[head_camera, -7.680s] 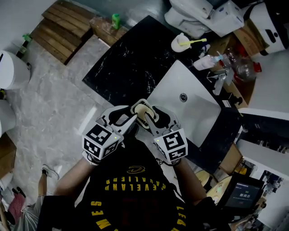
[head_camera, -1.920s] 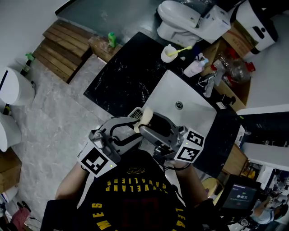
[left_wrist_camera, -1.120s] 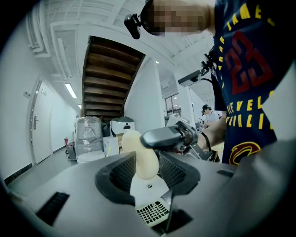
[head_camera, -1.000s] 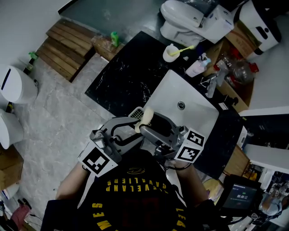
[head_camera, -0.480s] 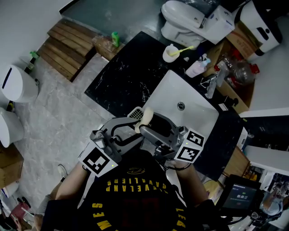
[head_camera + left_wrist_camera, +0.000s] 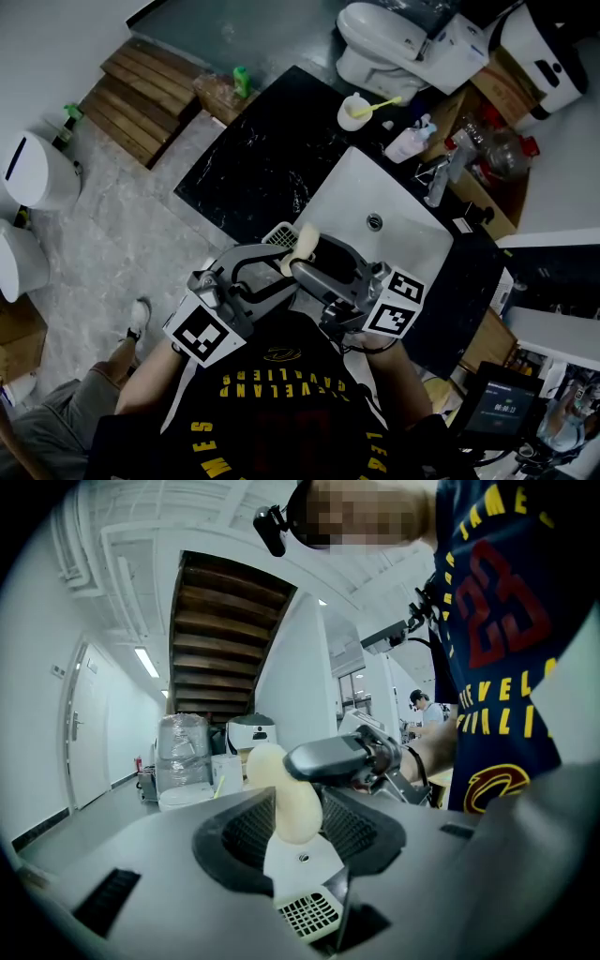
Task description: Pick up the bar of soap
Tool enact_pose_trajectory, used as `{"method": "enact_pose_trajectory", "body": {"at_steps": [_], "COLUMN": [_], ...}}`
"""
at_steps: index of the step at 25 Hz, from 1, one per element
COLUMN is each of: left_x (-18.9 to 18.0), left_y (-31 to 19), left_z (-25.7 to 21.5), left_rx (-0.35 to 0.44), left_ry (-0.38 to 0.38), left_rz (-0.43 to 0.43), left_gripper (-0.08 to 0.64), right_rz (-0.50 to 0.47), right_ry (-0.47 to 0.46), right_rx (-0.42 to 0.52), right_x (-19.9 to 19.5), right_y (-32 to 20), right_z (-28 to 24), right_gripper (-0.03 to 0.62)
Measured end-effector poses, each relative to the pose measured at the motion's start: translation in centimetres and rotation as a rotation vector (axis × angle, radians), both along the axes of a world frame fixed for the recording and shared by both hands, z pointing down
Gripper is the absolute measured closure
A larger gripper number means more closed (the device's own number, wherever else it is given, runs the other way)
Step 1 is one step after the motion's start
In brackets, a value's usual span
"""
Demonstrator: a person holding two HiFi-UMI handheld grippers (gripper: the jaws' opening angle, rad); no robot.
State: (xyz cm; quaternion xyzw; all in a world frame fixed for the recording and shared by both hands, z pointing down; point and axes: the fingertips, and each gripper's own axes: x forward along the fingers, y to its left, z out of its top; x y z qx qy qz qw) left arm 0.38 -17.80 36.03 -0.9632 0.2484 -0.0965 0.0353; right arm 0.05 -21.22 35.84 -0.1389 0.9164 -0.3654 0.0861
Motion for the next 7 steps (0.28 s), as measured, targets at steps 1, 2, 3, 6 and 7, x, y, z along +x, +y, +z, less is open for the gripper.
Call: {"method": "enact_pose_trajectory", "body": {"at_steps": [1,2,3,6,7], "left_x": [0.07,0.06,-0.05,-0.52,-0.67], "left_y": [-0.1,-0.09,0.02,0.5,0.64], "left_z": [-0.05,-0.03,0.06,0.42,0.53], "left_rx": [0.0,0.0,0.0,0.004,0.006], "left_ry": [0.0,0.0,0.001,0.004,0.005], "left_rz": [-0.001,-0.002,-0.002,-0.002,-0.002], "left_gripper": [0.396,0.396,0.396,0.396,0.396], "right_rz": [-0.001,-0.002,-0.002,-0.003,-0.003], "right_ry": [0.001,0.001,0.003,0.008,0.01], "right_rx": [0.0,0.0,0.001,0.003,0.004], "right_x": [0.06,0.04,-0.07,-0.56,-0.71], "right_y": [-0.1,-0.09,0.03,0.53,0.67], "right_z": [-0.05,-0.04,0.04,0.43,0.56], "right_gripper": [0.328,0.328,0.328,0.328,0.328]}}
